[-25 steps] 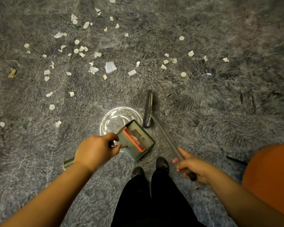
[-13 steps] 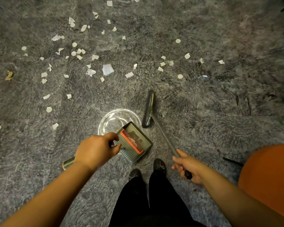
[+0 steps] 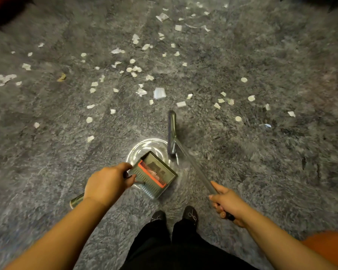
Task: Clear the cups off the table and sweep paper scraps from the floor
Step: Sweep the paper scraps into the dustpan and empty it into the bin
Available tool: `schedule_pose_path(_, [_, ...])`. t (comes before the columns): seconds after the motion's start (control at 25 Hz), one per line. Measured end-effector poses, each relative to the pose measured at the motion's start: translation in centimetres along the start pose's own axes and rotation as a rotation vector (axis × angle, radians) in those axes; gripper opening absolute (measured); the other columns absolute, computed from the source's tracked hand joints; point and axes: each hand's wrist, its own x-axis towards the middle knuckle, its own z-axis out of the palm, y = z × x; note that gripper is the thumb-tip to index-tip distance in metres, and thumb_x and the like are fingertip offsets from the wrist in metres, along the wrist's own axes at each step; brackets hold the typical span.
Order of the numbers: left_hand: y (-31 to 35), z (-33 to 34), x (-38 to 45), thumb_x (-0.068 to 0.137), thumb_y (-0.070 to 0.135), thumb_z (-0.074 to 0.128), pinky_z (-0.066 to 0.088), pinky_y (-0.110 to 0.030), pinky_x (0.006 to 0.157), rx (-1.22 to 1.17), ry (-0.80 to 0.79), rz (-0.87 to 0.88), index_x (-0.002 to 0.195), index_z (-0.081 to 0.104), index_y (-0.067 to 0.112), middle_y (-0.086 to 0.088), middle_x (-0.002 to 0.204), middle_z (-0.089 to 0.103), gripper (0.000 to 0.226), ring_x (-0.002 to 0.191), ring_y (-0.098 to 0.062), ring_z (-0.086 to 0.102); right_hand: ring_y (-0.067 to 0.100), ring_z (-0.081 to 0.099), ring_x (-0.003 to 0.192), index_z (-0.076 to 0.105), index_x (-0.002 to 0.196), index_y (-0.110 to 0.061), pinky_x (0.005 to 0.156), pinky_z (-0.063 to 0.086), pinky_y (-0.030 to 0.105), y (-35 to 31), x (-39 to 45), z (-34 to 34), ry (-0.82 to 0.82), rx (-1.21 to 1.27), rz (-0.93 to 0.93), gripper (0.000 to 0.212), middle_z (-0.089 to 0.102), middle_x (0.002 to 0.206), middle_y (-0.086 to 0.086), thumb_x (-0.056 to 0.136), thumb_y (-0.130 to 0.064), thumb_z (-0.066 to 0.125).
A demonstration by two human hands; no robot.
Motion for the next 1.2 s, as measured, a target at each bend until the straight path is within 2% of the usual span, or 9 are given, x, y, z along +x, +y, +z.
schedule_pose_path(0.16, [-5.1,-3.2,-1.9,0.084,0.062,0.057,0.044,-0.025,0.057,-0.051,0.131,-0.246,0.119,0.061,0.039,0.017,0.096,0.072,0.042,0.089,-0.017,0.068,0.008,0.035,0.041,0.029,0.148,-0.032,0.036,0.03,0.02,-5.3,0.7,3.5,-0.095,-0.128,-0.067,0.062,0.044,0.053,0.001,0.096,-0.003,0.048])
schedule_pose_path(0.28, [-9.3,-5.0,-3.0,0.084,0.058,0.058,0.047,-0.027,0.06,-0.102,0.18,-0.374,0.12,0.061,0.039,0.015,0.097,0.072,0.04,0.09,-0.018,0.068,0.008,0.035,0.042,0.033,0.146,-0.034,0.037,0.031,0.02,-8.7,1.1,8.1,-0.155,-0.233,-0.107,0.061,0.044,0.053,0.0,0.095,-0.004,0.049])
schedule_pose_path(0.4, [-14.1,-6.4,-3.9,0.085,0.057,0.059,0.05,-0.029,0.062,-0.14,0.236,-0.465,0.121,0.061,0.038,0.012,0.098,0.072,0.04,0.089,-0.02,0.068,0.008,0.034,0.041,0.028,0.148,-0.032,0.037,0.03,0.02,-11.7,2.2,14.1,-0.186,-0.323,-0.123,0.064,0.044,0.049,0.0,0.095,-0.005,0.05])
schedule_pose_path(0.56, [-21.6,-8.2,-4.2,0.085,0.057,0.059,0.053,-0.03,0.063,-0.164,0.271,-0.535,0.12,0.06,0.038,0.01,0.099,0.072,0.04,0.088,-0.021,0.068,0.007,0.034,0.042,0.029,0.149,-0.031,0.038,0.03,0.021,-16.2,4.3,23.2,-0.241,-0.4,-0.131,0.064,0.043,0.05,-0.002,0.095,-0.004,0.05])
schedule_pose_path(0.76, [-29.6,-9.8,-3.1,0.085,0.059,0.057,0.044,-0.025,0.055,-0.155,0.254,-0.555,0.119,0.059,0.042,0.016,0.096,0.071,0.038,0.084,-0.014,0.067,0.007,0.033,0.04,0.027,0.15,-0.027,0.035,0.028,0.019,-20.3,7.2,33.5,-0.255,-0.407,-0.128,0.065,0.042,0.052,0.0,0.094,-0.001,0.049])
schedule_pose_path(1.0, [-36.3,-11.8,0.1,0.085,0.057,0.059,0.034,-0.019,0.045,-0.154,0.233,-0.628,0.117,0.06,0.043,0.015,0.091,0.072,0.036,0.077,-0.014,0.067,0.007,0.03,0.038,0.029,0.148,-0.027,0.033,0.025,0.017,-26.7,11.4,41.8,-0.259,-0.409,-0.09,0.062,0.038,0.056,0.003,0.095,0.001,0.046])
schedule_pose_path(1.2, [-40.7,-12.6,4.9,0.081,0.059,0.061,0.034,-0.02,0.047,-0.19,0.262,-0.736,0.113,0.064,0.042,0.015,0.086,0.071,0.036,0.075,-0.013,0.067,0.006,0.029,0.038,0.024,0.15,-0.028,0.033,0.025,0.017,-34.6,18.5,47.8,-0.303,-0.534,-0.015,0.067,0.038,0.053,0.001,0.094,0.002,0.045])
